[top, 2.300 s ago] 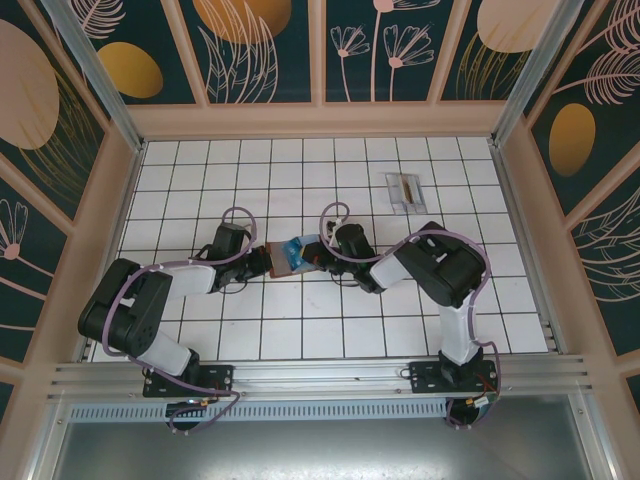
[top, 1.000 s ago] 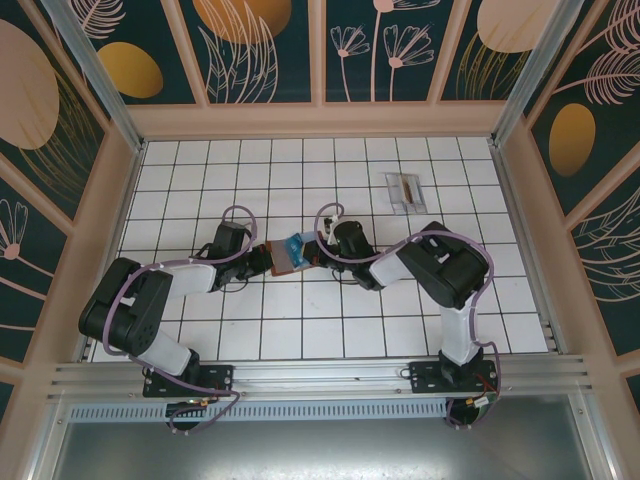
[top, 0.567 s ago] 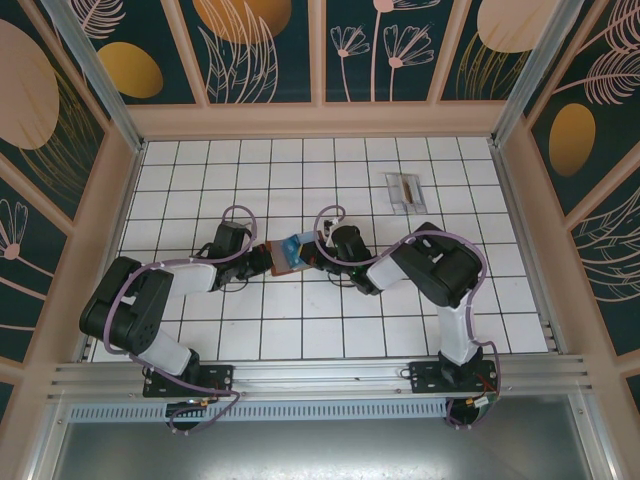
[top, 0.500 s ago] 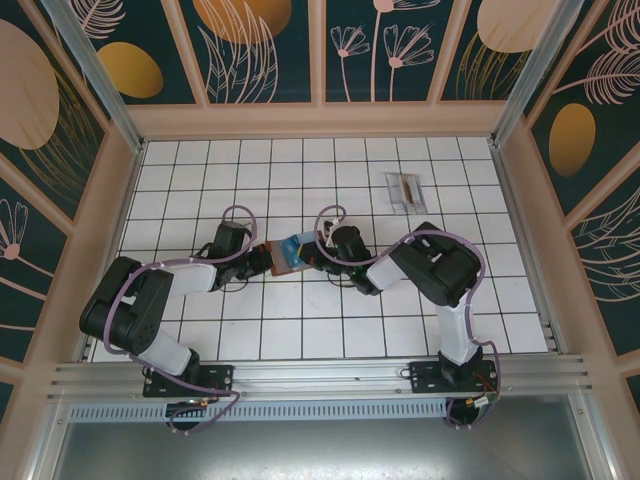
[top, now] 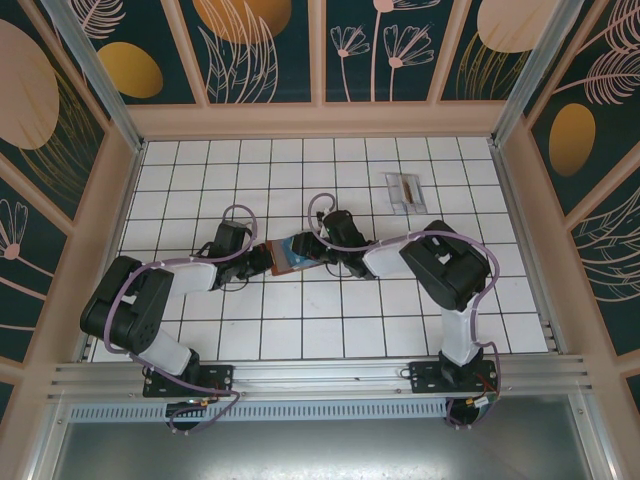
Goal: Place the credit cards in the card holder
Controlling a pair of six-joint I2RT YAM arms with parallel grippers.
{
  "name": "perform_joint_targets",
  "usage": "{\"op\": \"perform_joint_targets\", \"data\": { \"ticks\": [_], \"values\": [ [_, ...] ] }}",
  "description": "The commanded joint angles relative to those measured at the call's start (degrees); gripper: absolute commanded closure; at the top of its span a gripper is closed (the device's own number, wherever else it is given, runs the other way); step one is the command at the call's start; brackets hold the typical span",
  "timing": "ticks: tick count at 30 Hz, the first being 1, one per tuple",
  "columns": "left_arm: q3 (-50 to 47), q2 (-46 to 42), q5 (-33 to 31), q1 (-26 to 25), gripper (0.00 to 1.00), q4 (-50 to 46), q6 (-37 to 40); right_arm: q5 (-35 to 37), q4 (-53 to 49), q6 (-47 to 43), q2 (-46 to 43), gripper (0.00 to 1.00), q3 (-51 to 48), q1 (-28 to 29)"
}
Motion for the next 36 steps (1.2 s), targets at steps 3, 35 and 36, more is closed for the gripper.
{"op": "perform_joint_targets", "data": {
  "ticks": [3,35,36],
  "values": [
    [1.06,0.81,0.44,-0.5,0.99,-2.36,0.2,1.44,-10.76,-4.98,1.24,0.59,2.24,-0.54],
    [0.12,1.37,-0.17,-0.5,0.97,-1.04,-0.34,3.82,-23.4,-18.09,2.38,0.65,12.36,1.49],
    [-0.22,1.0,-0.51,-0.5,0.97,-0.77,-0.42,3.32,-23.39,-18.1,2.83,0.68,12.82,1.49]
  ]
}}
